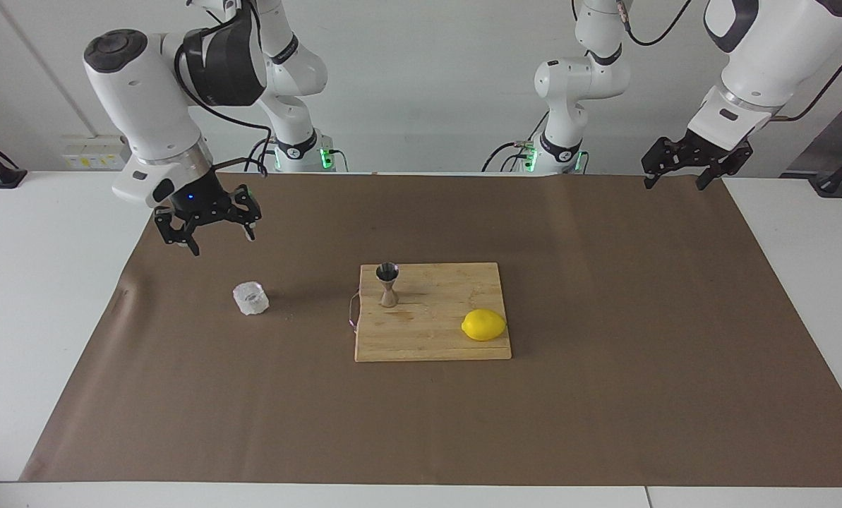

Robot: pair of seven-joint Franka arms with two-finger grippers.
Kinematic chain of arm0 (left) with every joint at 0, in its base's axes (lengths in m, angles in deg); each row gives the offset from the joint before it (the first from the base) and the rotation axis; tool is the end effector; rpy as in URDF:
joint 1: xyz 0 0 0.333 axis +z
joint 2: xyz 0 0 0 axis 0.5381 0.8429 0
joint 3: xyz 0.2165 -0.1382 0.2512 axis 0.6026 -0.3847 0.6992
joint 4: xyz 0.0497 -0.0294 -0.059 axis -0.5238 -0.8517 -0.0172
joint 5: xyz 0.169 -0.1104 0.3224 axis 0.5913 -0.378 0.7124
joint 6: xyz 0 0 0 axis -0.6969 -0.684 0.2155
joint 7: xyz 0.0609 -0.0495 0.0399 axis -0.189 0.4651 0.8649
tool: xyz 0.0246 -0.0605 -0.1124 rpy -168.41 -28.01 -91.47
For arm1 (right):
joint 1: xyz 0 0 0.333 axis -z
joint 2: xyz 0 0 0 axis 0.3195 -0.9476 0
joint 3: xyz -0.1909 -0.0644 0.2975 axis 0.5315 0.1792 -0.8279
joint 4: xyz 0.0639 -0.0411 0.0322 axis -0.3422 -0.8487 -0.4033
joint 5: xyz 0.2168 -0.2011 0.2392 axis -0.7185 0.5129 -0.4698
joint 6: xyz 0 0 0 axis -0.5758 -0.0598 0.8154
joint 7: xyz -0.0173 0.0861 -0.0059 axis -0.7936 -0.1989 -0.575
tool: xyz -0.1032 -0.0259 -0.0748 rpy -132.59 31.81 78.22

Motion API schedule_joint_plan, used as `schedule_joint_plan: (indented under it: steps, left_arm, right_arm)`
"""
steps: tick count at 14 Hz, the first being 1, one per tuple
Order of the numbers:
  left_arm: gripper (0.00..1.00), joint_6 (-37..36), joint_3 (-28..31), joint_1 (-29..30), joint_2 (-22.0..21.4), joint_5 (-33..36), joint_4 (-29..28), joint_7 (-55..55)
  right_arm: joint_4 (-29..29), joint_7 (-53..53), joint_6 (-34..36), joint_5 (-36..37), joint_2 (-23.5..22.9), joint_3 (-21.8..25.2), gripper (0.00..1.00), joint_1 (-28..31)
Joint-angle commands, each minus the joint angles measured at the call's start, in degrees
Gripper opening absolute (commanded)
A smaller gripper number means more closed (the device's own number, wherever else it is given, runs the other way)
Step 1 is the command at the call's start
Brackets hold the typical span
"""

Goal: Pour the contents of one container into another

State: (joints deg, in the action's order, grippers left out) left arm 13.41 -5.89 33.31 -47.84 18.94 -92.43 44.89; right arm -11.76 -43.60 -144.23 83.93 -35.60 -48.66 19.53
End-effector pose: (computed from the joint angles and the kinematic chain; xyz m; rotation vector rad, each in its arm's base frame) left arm 0.5142 -0.0355 0.6459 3.1346 -0.1364 -0.1354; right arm 0.5678 0.0199 0.5999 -3.1069 -0.2643 -0.1181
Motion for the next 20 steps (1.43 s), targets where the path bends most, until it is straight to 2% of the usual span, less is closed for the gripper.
schedule_joint_plan:
  steps: [1,3,5,9,11,12,15,20]
  left_arm:
    - [1.00,-0.12,0.12,0.12,-1.57,-0.53,-1.63,0.26]
    - [1.00,-0.12,0.12,0.12,-1.57,-0.62,-1.63,0.26]
    - [1.00,-0.12,0.12,0.12,-1.57,-0.62,-1.63,0.26]
    - [1.00,-0.12,0.12,0.12,-1.57,-0.53,-1.63,0.26]
    - [1.00,-0.12,0.12,0.12,-1.57,-0.53,-1.63,0.26]
    - [1.00,-0.12,0.12,0.12,-1.57,-0.53,-1.63,0.26]
    - [1.00,-0.12,0.12,0.12,-1.57,-0.62,-1.63,0.26]
    - [1.00,-0.12,0.12,0.04,-1.57,-0.62,-1.63,0.26]
  right_arm:
    - [-0.34,11.24,2.06,0.10,3.85,-0.14,1.00,0.33]
    - [-0.17,15.90,3.03,0.09,5.96,-0.22,1.00,0.33]
    - [0.71,16.10,5.56,0.53,7.10,-0.14,1.00,0.42]
    - [7.56,16.01,10.93,0.63,4.48,-0.22,1.00,0.51]
    - [12.55,16.19,14.62,0.71,0.89,-0.14,1.00,1.04]
    - [12.75,16.27,14.89,1.15,0.61,-0.14,1.00,0.69]
    - [7.06,16.63,15.61,0.97,3.85,-0.14,1.00,0.60]
    - [6.95,16.10,14.19,0.97,3.77,-0.14,1.00,0.95]
